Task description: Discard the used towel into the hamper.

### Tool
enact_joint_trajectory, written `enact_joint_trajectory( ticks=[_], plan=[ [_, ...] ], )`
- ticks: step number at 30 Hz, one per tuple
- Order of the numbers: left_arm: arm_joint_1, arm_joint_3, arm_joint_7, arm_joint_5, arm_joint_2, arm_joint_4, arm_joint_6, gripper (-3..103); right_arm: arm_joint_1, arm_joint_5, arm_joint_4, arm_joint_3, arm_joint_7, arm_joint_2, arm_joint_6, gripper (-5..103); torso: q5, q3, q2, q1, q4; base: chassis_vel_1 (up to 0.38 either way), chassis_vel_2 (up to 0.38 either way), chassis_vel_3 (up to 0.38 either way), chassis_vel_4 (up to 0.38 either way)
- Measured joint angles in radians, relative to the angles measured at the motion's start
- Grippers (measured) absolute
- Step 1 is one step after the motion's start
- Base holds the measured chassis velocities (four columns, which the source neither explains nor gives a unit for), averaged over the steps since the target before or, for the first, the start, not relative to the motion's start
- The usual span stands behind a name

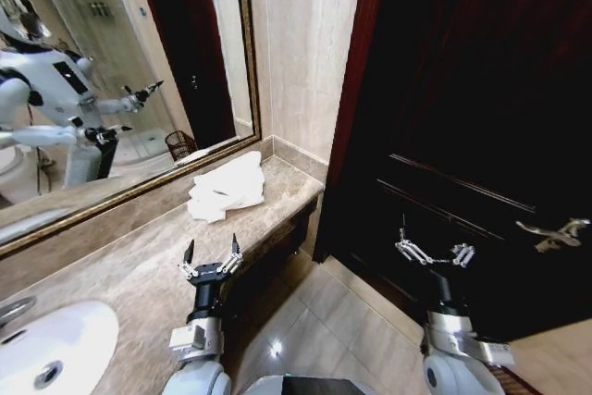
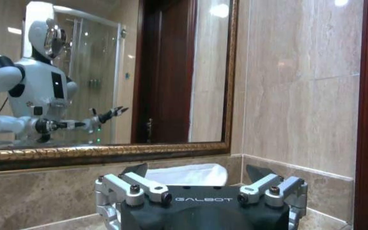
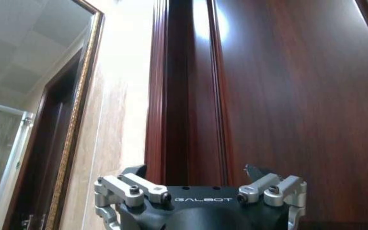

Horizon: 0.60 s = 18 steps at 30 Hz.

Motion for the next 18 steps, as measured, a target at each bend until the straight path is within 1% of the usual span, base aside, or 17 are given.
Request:
enact_joint_trajectory(
  ticks=[3,18],
  plan=[
    [0.002,0.004,0.0,0.0,0.0,-0.002,0.006,100,0.0,-0.001,0.0,-0.001,0.0,0.001,0.003,100,-0.0001,0.0,0.0,0.0,-0.0003,0.0,0.0,0.0,0.0],
    [-0.006,0.003,-0.008,0.004,0.0,0.005,0.017,100,0.0,-0.005,-0.016,0.0,-0.002,0.006,0.023,100,0.0,0.0,0.0,-0.001,-0.0003,0.01,0.005,0.001,0.015]
  ],
)
